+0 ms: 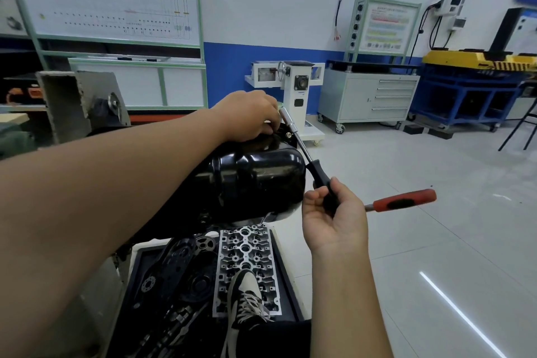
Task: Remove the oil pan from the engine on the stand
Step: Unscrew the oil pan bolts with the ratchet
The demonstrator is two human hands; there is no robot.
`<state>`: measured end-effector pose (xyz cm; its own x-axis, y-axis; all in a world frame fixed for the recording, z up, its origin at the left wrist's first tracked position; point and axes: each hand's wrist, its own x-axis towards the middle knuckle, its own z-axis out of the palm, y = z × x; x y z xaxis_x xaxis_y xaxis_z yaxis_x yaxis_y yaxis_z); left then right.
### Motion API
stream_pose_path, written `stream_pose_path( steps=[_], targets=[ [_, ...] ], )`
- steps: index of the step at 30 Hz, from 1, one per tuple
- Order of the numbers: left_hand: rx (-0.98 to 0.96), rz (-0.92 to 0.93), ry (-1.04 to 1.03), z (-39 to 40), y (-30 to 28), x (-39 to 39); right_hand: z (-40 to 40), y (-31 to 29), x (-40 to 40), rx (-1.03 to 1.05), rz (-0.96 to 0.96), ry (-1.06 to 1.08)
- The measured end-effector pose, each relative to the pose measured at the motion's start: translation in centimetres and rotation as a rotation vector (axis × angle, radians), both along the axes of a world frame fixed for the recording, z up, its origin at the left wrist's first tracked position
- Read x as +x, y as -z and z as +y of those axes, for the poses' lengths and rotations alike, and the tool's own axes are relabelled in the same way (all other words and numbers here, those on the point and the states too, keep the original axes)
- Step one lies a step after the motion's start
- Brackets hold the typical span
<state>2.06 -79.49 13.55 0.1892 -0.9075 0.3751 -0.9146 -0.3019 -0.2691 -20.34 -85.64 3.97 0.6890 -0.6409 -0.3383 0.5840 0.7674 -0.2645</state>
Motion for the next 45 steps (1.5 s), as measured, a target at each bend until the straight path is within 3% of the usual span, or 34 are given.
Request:
stream_pose_path(
  steps=[6, 12, 17, 38, 45],
  targets=[
    [-0.027, 0.287, 0.017, 0.43, -0.11, -0.02, -0.12, 0.02, -0.06, 0.015, 0.007, -0.007],
    [-0.073, 0.274, -0.018, 0.05, -0.02, 0.06, -0.12, 0.1, 0.14, -0.009, 0.005, -0.012],
    [-0.078, 0.4, 0.013, 0.71, 0.26, 0.6, -0.16, 0.2, 0.21, -0.021, -0.003, -0.024],
    [-0.093, 0.296, -0.015, 0.4, -0.12, -0.01, -0.29, 0.35, 0.3, -0.017, 0.008, -0.019],
    [-0.012, 0.255, 0.014, 0.31, -0.07, -0.08, -0.29, 0.37, 0.28, -0.02, 0.017, -0.021]
  ],
)
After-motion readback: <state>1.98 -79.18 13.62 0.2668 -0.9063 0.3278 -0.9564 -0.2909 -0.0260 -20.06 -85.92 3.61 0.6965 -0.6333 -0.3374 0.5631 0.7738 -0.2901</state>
